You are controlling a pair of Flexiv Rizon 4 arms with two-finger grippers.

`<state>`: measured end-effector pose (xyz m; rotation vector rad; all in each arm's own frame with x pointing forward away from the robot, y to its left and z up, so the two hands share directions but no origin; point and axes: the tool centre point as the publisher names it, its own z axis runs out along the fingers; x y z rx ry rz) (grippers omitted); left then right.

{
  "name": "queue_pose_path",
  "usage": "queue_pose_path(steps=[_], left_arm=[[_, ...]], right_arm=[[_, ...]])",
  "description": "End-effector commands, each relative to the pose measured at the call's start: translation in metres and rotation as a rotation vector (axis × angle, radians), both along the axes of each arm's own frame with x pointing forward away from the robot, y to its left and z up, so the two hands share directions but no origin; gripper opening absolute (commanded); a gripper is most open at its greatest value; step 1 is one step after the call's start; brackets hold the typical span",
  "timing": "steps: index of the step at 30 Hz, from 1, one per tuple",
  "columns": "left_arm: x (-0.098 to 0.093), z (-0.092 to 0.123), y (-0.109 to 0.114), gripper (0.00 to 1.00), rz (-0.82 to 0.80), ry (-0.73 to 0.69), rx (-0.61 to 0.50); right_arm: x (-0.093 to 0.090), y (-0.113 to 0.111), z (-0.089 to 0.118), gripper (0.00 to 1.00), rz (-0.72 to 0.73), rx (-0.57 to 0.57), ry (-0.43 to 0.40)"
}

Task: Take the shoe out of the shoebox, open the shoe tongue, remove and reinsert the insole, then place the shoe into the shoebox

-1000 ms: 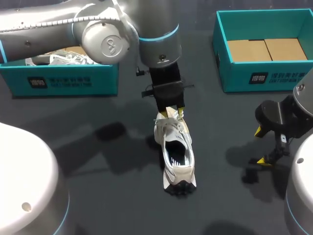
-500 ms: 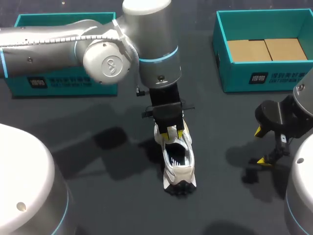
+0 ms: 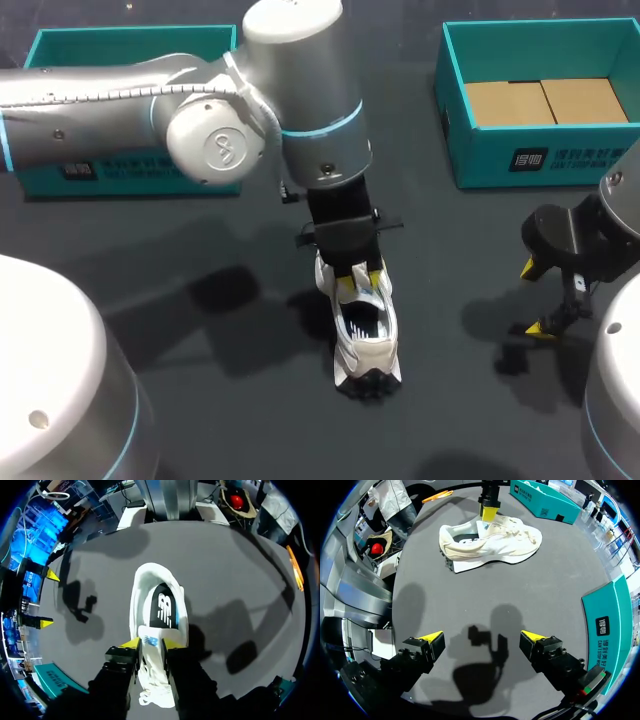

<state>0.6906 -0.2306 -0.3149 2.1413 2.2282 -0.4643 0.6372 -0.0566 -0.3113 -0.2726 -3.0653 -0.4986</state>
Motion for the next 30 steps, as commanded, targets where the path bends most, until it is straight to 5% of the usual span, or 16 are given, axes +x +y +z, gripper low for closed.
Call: queue_pose_path(steps=[1,10,18,20,21,23,30], left_arm=[[-0.006,-0.011,0.000,0.24,0.005,-0.006,0.013],[-0.022,-0.046,0.001,0.25,0.006,0.039,0.041],[-0.031,0.001,0.019,0.38,0.014,-0.018,0.007],[-0.031,0.016,0.022,0.45,0.033,-0.020,-0.006],[-0.031,0.023,0.024,0.58,0.059,-0.024,-0.007],[-0.033,0.034,0.026,1.00,0.099,-0.004,-0.007],[-0.037,0.046,0.028,1.00,0.139,0.004,0.045]], right_arm=[[-0.002,0.000,0.000,1.00,-0.002,-0.003,-0.002],[-0.002,0.000,0.000,1.00,-0.002,-0.003,-0.002],[-0.002,0.000,0.000,1.00,-0.002,-0.003,-0.002],[-0.002,0.000,0.000,1.00,-0.002,-0.003,-0.002],[-0.002,0.000,0.000,1.00,-0.002,-0.003,-0.002],[-0.002,0.000,0.000,1.00,-0.002,-0.003,-0.002],[-0.002,0.000,0.000,1.00,-0.002,-0.003,-0.002]])
